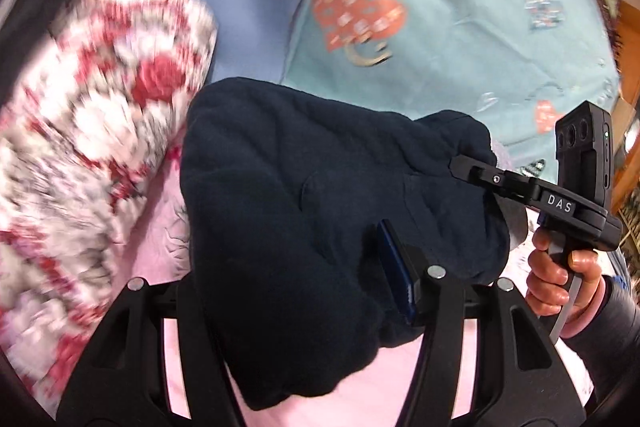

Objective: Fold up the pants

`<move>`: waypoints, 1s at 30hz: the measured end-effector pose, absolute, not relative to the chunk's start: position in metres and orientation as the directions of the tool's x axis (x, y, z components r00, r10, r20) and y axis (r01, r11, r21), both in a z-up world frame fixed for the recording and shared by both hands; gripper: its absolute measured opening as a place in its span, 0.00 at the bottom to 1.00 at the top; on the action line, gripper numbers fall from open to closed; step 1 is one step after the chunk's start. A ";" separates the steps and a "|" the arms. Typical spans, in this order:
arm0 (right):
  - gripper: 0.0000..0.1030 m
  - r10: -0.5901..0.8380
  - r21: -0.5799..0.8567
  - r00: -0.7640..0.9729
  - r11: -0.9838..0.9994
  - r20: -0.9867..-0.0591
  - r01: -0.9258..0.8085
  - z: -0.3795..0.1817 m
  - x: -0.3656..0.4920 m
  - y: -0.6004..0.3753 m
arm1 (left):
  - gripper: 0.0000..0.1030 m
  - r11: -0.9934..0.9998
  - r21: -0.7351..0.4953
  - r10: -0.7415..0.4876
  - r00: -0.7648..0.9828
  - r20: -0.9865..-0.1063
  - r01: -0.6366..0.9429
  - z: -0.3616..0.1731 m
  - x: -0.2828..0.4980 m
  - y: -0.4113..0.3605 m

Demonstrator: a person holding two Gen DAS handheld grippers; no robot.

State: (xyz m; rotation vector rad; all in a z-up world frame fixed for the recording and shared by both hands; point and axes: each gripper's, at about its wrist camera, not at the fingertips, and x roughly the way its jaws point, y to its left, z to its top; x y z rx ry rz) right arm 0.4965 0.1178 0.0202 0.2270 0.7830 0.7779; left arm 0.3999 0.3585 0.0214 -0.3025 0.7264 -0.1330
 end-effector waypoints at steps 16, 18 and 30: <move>0.71 0.529 0.317 0.579 0.844 -0.621 -0.432 0.023 0.474 0.070 | 0.95 0.959 -0.189 0.025 0.730 -0.683 -0.209 0.002 0.376 0.372; 0.78 0.503 0.288 0.634 0.862 -0.587 -0.416 0.044 0.434 0.056 | 0.96 0.964 -0.167 0.047 0.747 -0.663 -0.209 0.020 0.350 0.355; 0.99 0.390 0.232 0.697 0.921 -0.602 -0.315 0.032 0.230 0.016 | 0.98 0.974 0.008 0.181 0.750 -0.636 -0.228 0.056 0.186 0.243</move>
